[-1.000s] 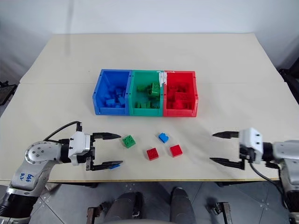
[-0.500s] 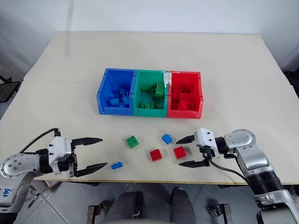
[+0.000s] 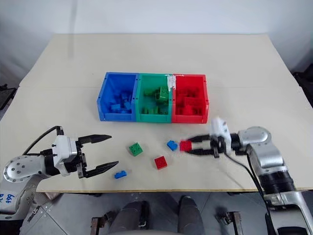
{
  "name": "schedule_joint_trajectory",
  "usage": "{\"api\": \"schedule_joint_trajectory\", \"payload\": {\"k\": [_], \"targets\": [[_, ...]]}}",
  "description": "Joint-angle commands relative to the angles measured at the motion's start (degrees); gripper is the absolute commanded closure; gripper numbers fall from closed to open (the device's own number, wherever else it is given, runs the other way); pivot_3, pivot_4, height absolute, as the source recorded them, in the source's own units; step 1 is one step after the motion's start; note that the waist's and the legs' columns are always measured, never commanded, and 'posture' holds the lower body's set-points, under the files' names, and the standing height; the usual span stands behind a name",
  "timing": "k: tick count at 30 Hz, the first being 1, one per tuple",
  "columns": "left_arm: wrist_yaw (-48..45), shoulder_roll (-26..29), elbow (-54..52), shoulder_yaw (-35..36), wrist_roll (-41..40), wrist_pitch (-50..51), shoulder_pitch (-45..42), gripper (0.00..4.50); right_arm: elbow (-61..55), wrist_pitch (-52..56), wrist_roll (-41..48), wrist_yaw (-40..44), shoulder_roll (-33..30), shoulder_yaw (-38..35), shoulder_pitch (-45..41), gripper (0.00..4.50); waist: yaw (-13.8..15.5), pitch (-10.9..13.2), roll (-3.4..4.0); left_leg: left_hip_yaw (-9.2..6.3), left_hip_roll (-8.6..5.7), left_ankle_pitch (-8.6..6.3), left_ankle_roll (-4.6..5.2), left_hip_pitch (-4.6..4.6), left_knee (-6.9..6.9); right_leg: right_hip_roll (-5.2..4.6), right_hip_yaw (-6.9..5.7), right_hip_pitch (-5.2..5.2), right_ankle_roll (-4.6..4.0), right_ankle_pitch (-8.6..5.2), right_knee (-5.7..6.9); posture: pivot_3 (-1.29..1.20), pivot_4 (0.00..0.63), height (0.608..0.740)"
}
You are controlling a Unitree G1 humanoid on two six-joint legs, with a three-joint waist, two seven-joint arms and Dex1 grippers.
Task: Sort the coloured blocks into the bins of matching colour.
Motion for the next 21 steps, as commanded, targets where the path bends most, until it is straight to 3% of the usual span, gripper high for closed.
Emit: {"api": "schedule_joint_trajectory", "payload": {"k": [1,9,14,18,21], "targets": [[4.4,-2.0,-3.3,0.0,-3.3,4.0,-3.4,0.0,4.6,0.9,-0.4,-7.8,3.0,-3.7,-8.5,3.05,0.0,0.0,0.0,-0.01,0.03,0.0,-0.02,0.0,0.02,0.02,-0.05,0.0,0.0,0.0,0.03,0.0,0.15,0.74],[7.5,-2.9,-1.0,2.0,-2.8,5.9,-3.6,0.0,29.0,-8.5,-13.0,-20.0,7.9,-2.2,-25.2,3.05,0.1,0.0,0.0,0.25,-0.21,0.1,-0.26,-0.15,0.02,0.08,-0.09,-0.17,-0.04,-0.02,0.26,0.0,0.15,0.74],[8.6,-3.2,-1.2,3.4,-2.5,5.2,-2.0,0.0,35.5,-12.9,-15.4,-20.2,9.5,-2.9,-27.8,1.32,0.1,0.0,0.0,0.65,-0.21,-0.07,-0.11,-0.26,0.04,-0.05,-0.37,-0.23,-0.04,-0.02,0.12,0.0,0.15,0.74],[8.1,-3.1,-1.6,3.1,-2.4,4.5,-0.8,0.0,30.6,-12.2,-12.6,-14.6,8.1,-4.4,-25.1,0.04,0.1,0.0,0.0,0.76,-0.15,-0.2,-0.1,-0.26,0.06,-0.09,-0.6,-0.24,-0.04,-0.02,0.03,0.0,0.15,0.74],[5.6,-2.1,-0.7,1.9,-2.1,3.7,-0.9,0.0,21.5,-10.1,-7.1,-6.8,4.8,-6.9,-18.8,0.04,0.5,0.0,0.0,0.75,-0.09,-0.22,-0.12,-0.27,0.06,-0.07,-0.79,-0.23,-0.04,-0.02,0.0,0.0,0.15,0.74]]}}
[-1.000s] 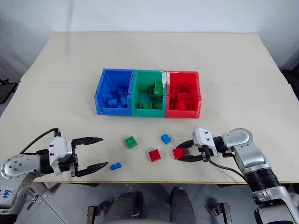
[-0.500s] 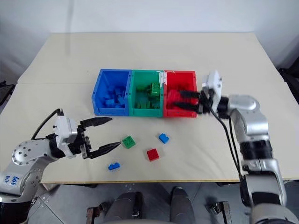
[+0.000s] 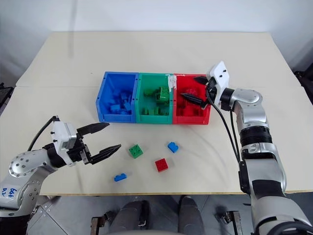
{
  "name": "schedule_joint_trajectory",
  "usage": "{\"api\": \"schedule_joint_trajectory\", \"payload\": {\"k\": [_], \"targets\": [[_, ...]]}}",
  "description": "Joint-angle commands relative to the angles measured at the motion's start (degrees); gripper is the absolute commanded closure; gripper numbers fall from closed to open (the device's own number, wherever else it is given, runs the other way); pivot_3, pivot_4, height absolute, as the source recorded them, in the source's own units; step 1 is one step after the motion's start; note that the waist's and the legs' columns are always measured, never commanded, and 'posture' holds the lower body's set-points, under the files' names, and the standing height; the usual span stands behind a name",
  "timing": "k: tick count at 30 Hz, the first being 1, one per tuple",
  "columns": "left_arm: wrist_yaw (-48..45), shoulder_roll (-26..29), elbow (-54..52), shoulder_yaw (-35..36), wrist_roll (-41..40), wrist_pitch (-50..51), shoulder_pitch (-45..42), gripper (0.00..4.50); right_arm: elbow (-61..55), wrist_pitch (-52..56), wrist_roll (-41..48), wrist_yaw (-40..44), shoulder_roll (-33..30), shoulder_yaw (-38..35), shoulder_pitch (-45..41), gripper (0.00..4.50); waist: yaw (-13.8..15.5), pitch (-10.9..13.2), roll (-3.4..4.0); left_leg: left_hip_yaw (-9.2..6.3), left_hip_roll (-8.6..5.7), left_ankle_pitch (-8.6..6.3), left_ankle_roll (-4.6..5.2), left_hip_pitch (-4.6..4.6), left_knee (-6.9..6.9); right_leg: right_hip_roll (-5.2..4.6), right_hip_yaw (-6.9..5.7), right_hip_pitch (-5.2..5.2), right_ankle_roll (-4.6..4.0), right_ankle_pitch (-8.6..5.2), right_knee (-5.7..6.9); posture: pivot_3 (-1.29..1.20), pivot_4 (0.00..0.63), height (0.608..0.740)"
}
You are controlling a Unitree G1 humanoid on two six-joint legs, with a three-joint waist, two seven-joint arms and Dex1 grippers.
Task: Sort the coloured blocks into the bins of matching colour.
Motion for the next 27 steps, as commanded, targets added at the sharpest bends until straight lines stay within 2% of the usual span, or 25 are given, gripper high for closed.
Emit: {"api": "schedule_joint_trajectory", "payload": {"k": [1,4,8,11,14,20,25,27], "targets": [[-3.9,1.4,0.6,-0.9,0.3,-2.1,0.2,0.0,-11.5,1.9,6.9,8.5,-5.1,-4.6,6.8,0.04,0.5,0.0,0.0,-0.02,0.01,0.0,0.0,-0.01,0.01,-0.01,-0.06,0.01,0.0,0.0,-0.01,0.0,0.15,0.74],[-6.1,1.5,3.5,-2.7,1.4,-3.7,-1.7,0.0,-20.1,4.4,10.0,11.7,-9.4,-7.0,15.2,0.04,1.1,0.0,0.01,0.05,-0.02,-0.1,0.07,-0.02,0.13,-0.04,-0.09,0.04,0.0,0.0,-0.03,0.0,0.15,0.74],[-10.5,1.1,10.5,-8.0,5.3,-8.1,-7.5,0.0,-32.4,3.4,12.1,14.6,-15.6,-12.6,33.2,0.04,2.2,0.0,0.01,-0.01,0.04,-0.21,0.09,-0.03,0.4,0.0,-0.28,0.21,0.01,0.01,-0.02,0.0,0.15,0.74],[-13.1,0.4,15.5,-10.0,6.5,-11.2,-10.7,0.0,-36.0,1.4,13.2,12.7,-16.1,-19.2,43.7,0.04,1.8,0.0,0.02,0.16,0.07,-0.3,0.11,0.05,0.57,0.0,-0.29,0.29,0.07,0.04,-0.03,0.0,0.15,0.74],[-15.8,0.3,19.7,-11.1,7.2,-14.0,-12.8,0.0,-35.5,-5.1,12.9,13.4,-15.6,-25.5,52.1,0.04,1.3,0.0,0.01,0.23,0.11,-0.31,0.1,0.13,0.62,-0.01,-0.29,0.34,0.09,0.05,-0.02,0.0,0.15,0.74],[-19.6,-0.2,21.8,-12.7,6.7,-16.2,-14.8,0.0,-31.2,-7.7,11.4,12.0,-17.0,-28.7,57.0,0.04,1.0,0.0,0.01,0.49,0.37,-0.33,0.05,0.35,0.68,0.06,-0.28,0.34,0.09,0.05,-0.01,0.0,0.15,0.74],[-18.0,-0.7,22.0,-10.8,6.9,-17.1,-14.5,0.0,-32.5,-7.4,11.8,11.4,-15.2,-24.0,54.3,0.04,1.1,0.0,0.01,0.49,0.5,-0.33,0.04,0.38,0.72,0.08,-0.27,0.33,0.04,0.08,0.06,0.0,0.15,0.74],[-17.5,-0.1,21.6,-9.2,6.4,-17.1,-13.1,0.0,-35.4,-5.6,11.1,9.9,-14.3,-20.1,51.8,0.04,1.0,0.0,0.01,0.47,0.54,-0.32,0.02,0.38,0.73,0.11,-0.27,0.32,0.01,0.09,0.08,0.0,0.15,0.74]]}}
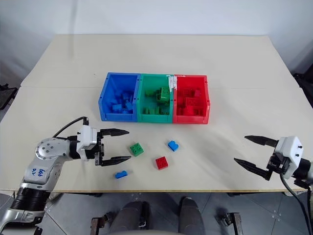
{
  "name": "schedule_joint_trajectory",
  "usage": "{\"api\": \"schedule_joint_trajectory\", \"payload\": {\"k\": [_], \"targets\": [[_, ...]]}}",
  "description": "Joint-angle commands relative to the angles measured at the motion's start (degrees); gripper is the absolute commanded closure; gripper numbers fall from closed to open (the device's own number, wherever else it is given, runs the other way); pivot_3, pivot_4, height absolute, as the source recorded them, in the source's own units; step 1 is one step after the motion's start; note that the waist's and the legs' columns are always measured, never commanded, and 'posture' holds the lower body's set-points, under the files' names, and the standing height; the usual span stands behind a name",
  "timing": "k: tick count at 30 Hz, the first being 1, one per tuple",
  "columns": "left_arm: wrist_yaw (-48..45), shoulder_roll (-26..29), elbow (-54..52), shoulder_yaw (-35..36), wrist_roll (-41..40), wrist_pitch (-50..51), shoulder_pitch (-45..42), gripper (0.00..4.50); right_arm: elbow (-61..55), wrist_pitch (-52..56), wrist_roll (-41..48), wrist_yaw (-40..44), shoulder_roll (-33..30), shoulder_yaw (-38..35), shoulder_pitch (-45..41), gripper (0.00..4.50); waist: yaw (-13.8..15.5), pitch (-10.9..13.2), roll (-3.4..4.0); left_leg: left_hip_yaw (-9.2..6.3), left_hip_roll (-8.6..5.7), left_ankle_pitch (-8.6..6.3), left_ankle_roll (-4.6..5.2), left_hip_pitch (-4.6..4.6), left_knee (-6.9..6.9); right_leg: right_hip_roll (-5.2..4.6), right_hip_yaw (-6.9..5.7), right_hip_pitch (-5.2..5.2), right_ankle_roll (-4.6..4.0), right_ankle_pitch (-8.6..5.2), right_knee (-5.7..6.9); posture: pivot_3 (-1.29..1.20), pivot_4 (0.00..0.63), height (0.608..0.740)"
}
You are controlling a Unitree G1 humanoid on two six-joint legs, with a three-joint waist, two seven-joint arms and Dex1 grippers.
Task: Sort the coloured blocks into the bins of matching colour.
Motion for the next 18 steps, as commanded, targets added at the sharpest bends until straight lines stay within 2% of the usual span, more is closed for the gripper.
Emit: {"api": "schedule_joint_trajectory", "payload": {"k": [1,4,7,12,18], "targets": [[1.1,0.9,-1.1,3.6,-1.0,-0.7,1.5,0.0,-4.9,1.5,0.0,-1.8,1.2,4.9,-3.1,0.04,0.0,0.0,0.0,-0.03,0.01,0.0,-0.02,0.0,0.0,0.0,0.0,-0.02,-0.01,0.0,0.02,0.0,0.15,0.74],[1.6,3.0,-2.8,7.6,-2.2,0.5,6.0,0.0,-12.1,15.8,0.6,-7.6,2.7,14.3,-9.2,0.04,-0.8,0.0,0.0,-0.28,0.14,0.01,-0.08,0.01,-0.01,0.0,0.06,-0.1,-0.04,-0.02,0.12,0.0,0.15,0.74],[3.2,3.8,-3.8,11.0,-2.8,1.4,9.9,0.0,-13.4,20.8,-0.6,-10.5,5.4,20.5,-13.9,0.04,-1.0,0.0,-0.01,-0.39,0.19,0.01,-0.07,-0.02,0.0,-0.06,0.09,-0.2,-0.07,-0.03,0.19,0.0,0.15,0.74],[5.9,3.5,-9.3,15.2,-3.5,2.5,17.7,0.0,-9.8,22.3,-6.8,-17.0,12.9,29.1,-19.6,0.04,-0.8,0.0,-0.02,-0.45,0.12,-0.11,0.03,-0.11,-0.02,-0.25,0.05,-0.21,-0.08,-0.03,0.11,0.0,0.15,0.74],[8.5,2.9,-14.8,17.3,-4.7,4.0,22.9,0.0,-6.1,19.7,-10.9,-20.2,17.4,32.9,-20.4,0.04,-1.0,0.0,-0.06,-0.43,0.09,-0.33,0.07,-0.21,-0.03,-0.29,0.0,-0.25,-0.09,-0.03,0.1,0.0,0.15,0.74]]}}
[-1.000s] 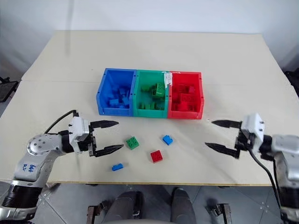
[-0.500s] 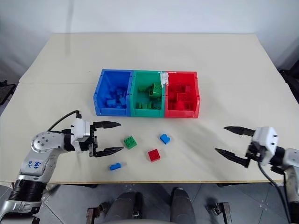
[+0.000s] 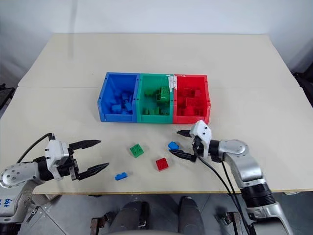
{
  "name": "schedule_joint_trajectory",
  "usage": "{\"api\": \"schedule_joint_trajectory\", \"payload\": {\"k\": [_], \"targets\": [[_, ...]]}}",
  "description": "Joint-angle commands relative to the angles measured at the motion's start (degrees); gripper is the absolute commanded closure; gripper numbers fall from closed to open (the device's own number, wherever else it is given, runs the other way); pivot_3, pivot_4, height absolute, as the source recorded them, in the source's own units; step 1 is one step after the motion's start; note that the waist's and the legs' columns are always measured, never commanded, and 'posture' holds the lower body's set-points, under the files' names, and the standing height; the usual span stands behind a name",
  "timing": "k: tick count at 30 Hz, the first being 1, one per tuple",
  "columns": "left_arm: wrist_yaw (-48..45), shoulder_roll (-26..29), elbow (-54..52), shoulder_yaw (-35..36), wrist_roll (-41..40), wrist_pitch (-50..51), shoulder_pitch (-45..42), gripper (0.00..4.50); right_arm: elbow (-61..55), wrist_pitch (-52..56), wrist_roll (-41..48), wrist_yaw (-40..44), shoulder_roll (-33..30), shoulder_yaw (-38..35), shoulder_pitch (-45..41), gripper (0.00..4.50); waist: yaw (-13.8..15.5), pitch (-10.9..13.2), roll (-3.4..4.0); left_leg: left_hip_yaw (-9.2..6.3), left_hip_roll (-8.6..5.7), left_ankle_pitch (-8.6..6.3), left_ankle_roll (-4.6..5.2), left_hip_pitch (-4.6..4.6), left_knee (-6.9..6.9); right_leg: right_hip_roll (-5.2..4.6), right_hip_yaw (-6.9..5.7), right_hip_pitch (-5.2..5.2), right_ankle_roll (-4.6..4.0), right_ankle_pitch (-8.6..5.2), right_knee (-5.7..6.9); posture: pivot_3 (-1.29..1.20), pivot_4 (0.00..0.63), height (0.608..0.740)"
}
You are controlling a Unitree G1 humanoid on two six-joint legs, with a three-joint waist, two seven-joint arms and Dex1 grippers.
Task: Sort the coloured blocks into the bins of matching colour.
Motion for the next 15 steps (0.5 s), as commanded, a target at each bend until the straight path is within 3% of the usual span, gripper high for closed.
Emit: {"api": "schedule_joint_trajectory", "payload": {"k": [1,2,4,12,15], "targets": [[1.5,-0.2,-3.9,2.2,-1.9,0.6,1.3,0.0,0.6,-2.4,-1.9,-0.8,1.0,1.3,0.1,0.04,-0.2,0.0,-0.04,0.01,0.02,-0.02,0.0,0.01,0.0,0.02,-0.01,0.01,0.0,0.0,0.01,0.0,0.15,0.74],[1.7,-0.2,-4.1,2.3,-2.0,0.8,1.5,0.0,0.7,-3.3,-2.4,-0.8,1.2,1.6,0.2,0.04,-0.3,0.0,-0.05,0.04,0.03,-0.03,0.0,0.01,0.0,0.05,-0.02,0.01,0.0,0.0,-0.01,0.0,0.15,0.74],[2.1,-0.2,-4.6,2.4,-2.1,1.1,1.6,0.0,0.8,-4.1,-2.9,-0.4,1.1,2.2,0.4,0.6,-0.3,0.0,-0.05,0.06,0.05,-0.03,-0.01,0.02,0.0,0.11,-0.02,0.01,0.0,0.0,0.0,0.0,0.15,0.74],[3.7,-0.9,-5.3,2.3,-3.1,2.0,0.4,0.0,-0.4,-8.7,-1.6,3.6,-0.3,0.7,1.4,3.4,-0.3,0.0,-0.05,0.1,0.04,-0.03,-0.01,0.04,0.0,0.2,-0.02,0.01,0.0,0.0,0.02,0.0,0.15,0.74],[6.1,-2.4,-5.9,2.9,-3.8,2.8,0.3,0.0,-3.0,-9.3,1.4,6.2,0.2,0.0,-0.3,3.58,-0.3,0.0,-0.05,0.11,0.02,-0.03,-0.01,0.04,0.01,0.21,-0.02,0.02,0.0,0.0,0.02,0.0,0.15,0.74]]}}
